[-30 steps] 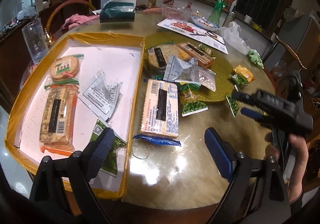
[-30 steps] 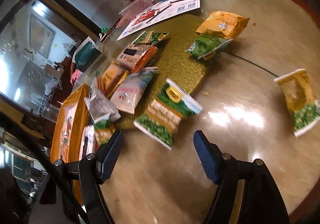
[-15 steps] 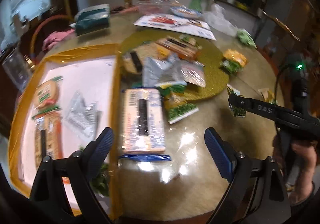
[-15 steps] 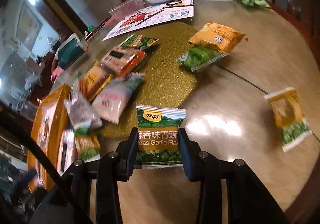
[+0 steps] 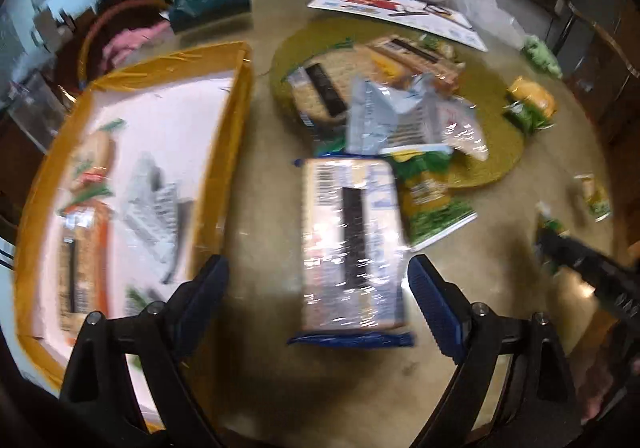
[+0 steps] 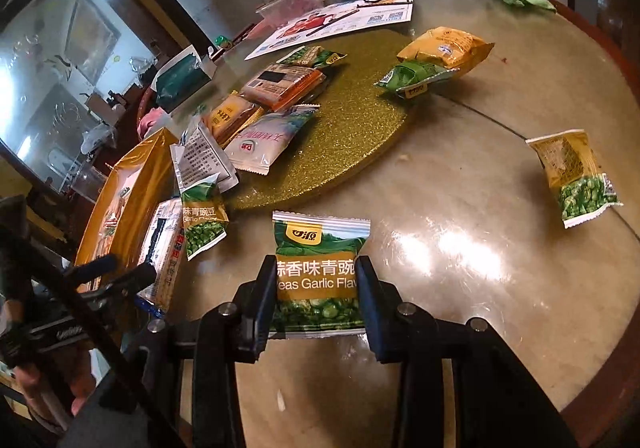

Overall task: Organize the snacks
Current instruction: 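Grasp the green garlic pea bag with the right gripper while the left grasps the white biscuit pack, then carry both packs into the tray and open both grippers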

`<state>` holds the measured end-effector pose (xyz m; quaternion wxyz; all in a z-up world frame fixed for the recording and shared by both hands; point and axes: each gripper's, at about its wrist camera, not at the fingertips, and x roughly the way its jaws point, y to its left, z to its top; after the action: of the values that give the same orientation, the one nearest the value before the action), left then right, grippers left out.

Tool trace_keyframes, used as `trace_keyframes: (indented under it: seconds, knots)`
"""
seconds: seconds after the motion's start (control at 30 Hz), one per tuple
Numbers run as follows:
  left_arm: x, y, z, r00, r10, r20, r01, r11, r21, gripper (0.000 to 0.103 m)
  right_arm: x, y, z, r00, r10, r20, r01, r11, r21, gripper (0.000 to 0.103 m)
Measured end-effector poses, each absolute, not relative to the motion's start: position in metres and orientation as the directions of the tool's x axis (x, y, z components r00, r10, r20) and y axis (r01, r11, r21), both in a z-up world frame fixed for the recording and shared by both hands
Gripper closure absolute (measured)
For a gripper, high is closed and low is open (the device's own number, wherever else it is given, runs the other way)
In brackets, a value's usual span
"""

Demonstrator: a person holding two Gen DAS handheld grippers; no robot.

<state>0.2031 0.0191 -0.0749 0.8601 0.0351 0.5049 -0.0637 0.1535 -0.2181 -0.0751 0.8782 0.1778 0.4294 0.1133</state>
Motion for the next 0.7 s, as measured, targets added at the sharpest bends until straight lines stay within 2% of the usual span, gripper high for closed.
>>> trace_keyframes:
  seconds: [0.07, 0.13, 0.17, 0.2, 0.43, 0.7]
  knots:
    - [0.207, 0.009, -0.079, 0.48, -0.05, -0.876, 0.154, 0.988, 0.028, 0.012, 0.153, -0.217, -0.075, 0.608, 0.349, -0.713, -0.057, 0.915, 0.4, 0.065]
    - [0.209, 0.0, -0.087, 0.461, 0.002, -0.887, 0.158, 0.984, 0.085, 0.028, 0.154, -0.215, -0.075, 0.607, 0.338, -0.719, -0.058, 0.922, 0.383, 0.065]
    - [0.209, -0.004, -0.093, 0.441, 0.023, -0.897, 0.168, 0.98, 0.108, 0.043, 0.154, -0.213, -0.074, 0.607, 0.33, -0.723, -0.057, 0.925, 0.375, 0.065]
    - [0.208, -0.004, -0.092, 0.455, 0.006, -0.891, 0.17, 0.981, 0.093, 0.046, 0.151, -0.212, -0.074, 0.61, 0.317, -0.726, -0.06, 0.932, 0.357, 0.065]
    - [0.165, 0.009, -0.092, 0.504, -0.031, -0.863, 0.163, 0.985, 0.06, 0.047, 0.141, -0.201, -0.073, 0.624, 0.276, -0.731, -0.074, 0.952, 0.297, 0.066]
    - [0.136, 0.043, -0.055, 0.521, -0.225, -0.823, 0.143, 0.974, -0.176, 0.047, 0.129, -0.182, -0.055, 0.67, 0.325, -0.667, -0.119, 0.935, 0.335, 0.068]
